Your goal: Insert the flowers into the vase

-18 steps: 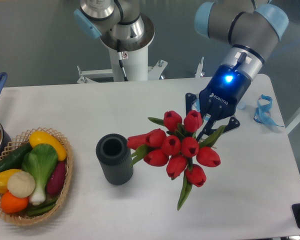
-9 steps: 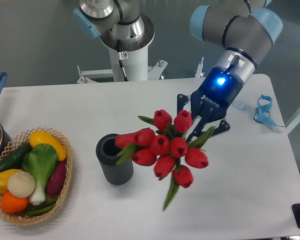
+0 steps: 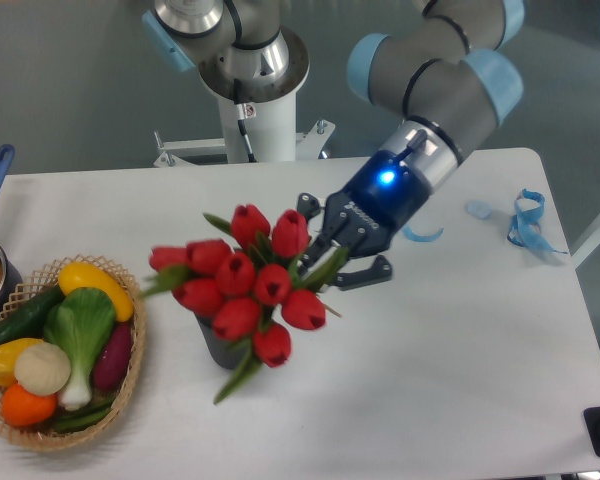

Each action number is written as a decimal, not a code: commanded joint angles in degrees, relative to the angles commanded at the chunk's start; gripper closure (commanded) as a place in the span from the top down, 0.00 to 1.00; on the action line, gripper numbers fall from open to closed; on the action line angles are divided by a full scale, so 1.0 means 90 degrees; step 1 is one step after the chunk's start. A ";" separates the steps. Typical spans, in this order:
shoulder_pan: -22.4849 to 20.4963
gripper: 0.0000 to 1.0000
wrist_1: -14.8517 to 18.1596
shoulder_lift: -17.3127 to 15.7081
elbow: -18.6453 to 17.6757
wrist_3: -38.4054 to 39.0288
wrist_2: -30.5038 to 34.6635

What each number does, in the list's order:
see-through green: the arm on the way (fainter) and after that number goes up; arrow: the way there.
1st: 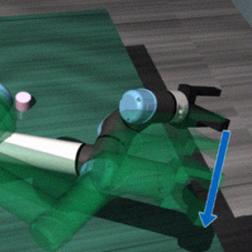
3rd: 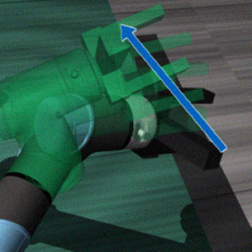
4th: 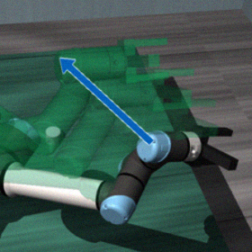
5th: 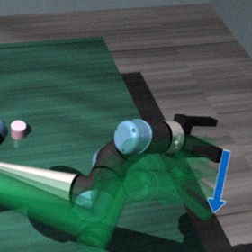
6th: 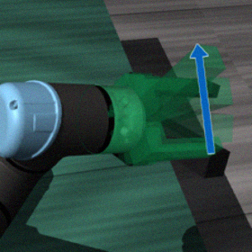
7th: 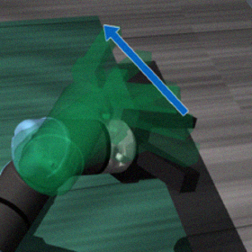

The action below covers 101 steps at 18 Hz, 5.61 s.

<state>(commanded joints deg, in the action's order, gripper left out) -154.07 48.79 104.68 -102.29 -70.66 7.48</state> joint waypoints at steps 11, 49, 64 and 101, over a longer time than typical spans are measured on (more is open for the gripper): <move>0.0088 0.09 -0.0099 -0.0694 -0.0891 -0.0010 -0.0792; 0.0322 0.10 -0.0226 0.0272 -0.1574 -0.1386 -0.0001; 0.0264 0.25 -0.0236 0.0419 -0.1672 -0.1748 0.0214; -0.1152 1.00 0.2602 -0.1856 0.1089 -0.3102 0.6658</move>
<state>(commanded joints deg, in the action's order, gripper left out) -164.44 72.21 87.98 -92.49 -98.58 67.40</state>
